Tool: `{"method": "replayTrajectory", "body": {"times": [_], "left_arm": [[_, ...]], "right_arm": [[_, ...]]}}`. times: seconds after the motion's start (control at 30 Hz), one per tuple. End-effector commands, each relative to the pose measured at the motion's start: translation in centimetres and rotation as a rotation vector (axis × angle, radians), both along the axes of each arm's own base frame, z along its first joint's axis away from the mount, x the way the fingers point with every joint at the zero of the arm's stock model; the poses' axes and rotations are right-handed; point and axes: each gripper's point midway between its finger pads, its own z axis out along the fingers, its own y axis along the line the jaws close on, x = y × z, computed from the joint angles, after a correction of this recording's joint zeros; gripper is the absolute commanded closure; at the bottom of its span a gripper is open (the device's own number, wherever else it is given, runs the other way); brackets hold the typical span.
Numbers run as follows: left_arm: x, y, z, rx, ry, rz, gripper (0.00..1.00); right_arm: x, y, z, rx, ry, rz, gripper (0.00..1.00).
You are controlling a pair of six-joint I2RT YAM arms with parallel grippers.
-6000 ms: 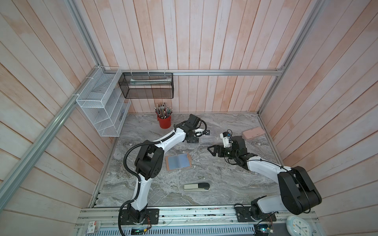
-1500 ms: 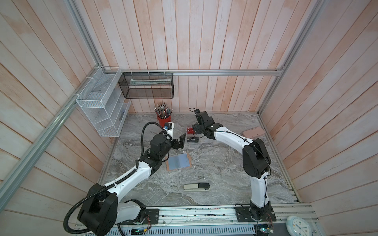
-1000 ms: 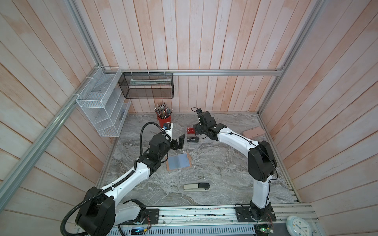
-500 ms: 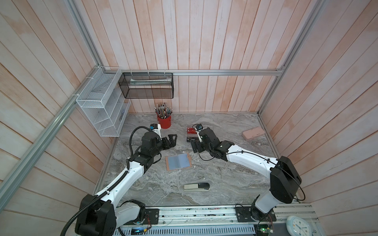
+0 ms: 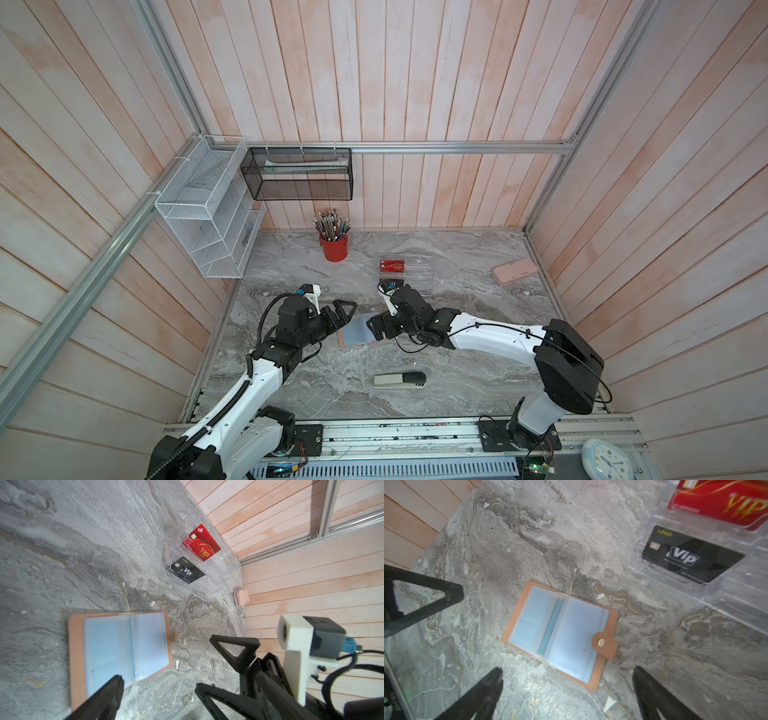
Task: Take the credit cards out of the card holder
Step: Touch the credit card in the storage box, then flip over the card slot on the card holder.
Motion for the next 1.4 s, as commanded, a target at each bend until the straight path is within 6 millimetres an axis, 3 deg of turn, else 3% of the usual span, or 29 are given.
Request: {"method": "replayTrajectory", "body": {"times": [0.0, 0.43, 0.9, 1.37], "left_arm": [[0.0, -0.9, 0.0, -0.111, 0.041, -0.021, 0.0], [1.1, 0.1, -3.9, -0.057, 0.164, -0.01, 0.0], [1.8, 0.2, -5.2, -0.073, 0.199, -0.027, 0.0], [2.1, 0.5, -5.6, -0.058, 0.204, -0.026, 0.0]], "right_arm": [[-0.8, 1.4, -1.2, 0.065, 0.074, 0.022, 0.02], [-1.0, 1.9, -3.5, 0.026, 0.094, 0.046, 0.02], [-1.7, 3.0, -5.4, 0.065, 0.136, 0.09, 0.02], [-1.3, 2.0, -7.7, 0.064, 0.214, 0.065, 0.02]]}}
